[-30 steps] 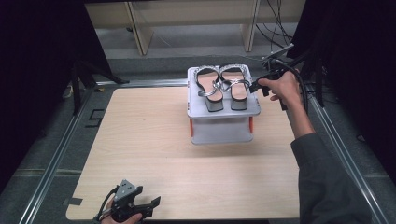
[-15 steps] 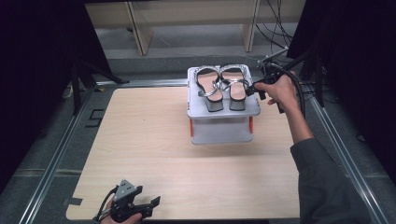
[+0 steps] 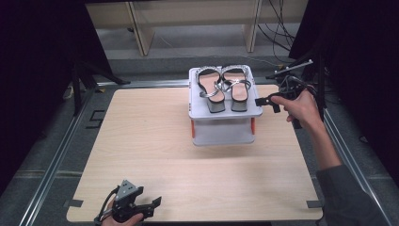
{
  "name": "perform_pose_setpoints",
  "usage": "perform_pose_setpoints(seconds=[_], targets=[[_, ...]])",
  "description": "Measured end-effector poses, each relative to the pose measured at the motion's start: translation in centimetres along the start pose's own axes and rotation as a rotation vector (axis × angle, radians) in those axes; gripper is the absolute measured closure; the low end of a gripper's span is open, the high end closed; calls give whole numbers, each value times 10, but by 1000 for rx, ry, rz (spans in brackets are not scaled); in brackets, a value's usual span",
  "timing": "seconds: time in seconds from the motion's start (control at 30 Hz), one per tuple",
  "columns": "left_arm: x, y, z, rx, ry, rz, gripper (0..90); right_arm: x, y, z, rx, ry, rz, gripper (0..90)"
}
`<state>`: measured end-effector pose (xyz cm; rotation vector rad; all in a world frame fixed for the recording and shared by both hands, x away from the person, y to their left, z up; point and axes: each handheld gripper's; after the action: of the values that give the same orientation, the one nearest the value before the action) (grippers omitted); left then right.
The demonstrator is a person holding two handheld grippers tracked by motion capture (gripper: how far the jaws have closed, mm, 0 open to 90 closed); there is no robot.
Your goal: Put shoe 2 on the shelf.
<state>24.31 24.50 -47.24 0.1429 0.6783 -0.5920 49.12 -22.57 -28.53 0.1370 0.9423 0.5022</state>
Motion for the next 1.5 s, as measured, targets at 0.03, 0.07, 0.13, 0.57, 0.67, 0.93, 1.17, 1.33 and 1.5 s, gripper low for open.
perform_pose_setpoints(seconds=[0.03,0.07,0.13,0.57,0.67,0.93,1.17,1.33,1.5], targets=[[0,0,0,2,3,1,189,-3,0,-5,7,3,11,246],[0,1,0,2,2,1,189,-3,0,-9,-10,-14,10,244],[0,1,0,-1,1,3,188,-6,-2,-18,-39,-31,18,237],[0,0,-2,3,1,3,189,-14,7,-76,-101,-50,77,215],[0,0,-2,10,3,3,189,-10,10,-86,-126,-48,96,210],[-1,0,-2,3,4,5,188,1,17,-110,-178,-49,118,202],[-1,0,-2,4,4,5,188,8,19,-128,-192,-59,122,196],[-1,0,-2,8,5,6,187,14,21,-139,-209,-41,130,192],[0,0,-3,16,3,5,187,16,24,-153,-237,-56,128,198]])
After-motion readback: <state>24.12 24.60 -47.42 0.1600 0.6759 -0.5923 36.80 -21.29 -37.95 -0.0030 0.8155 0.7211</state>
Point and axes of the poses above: each handheld gripper's, and its own axes: x roughly forward along the jaws, z roughly out of its top, y roughly to its left, and after that the axes turned 10 degrees about x, right-handed
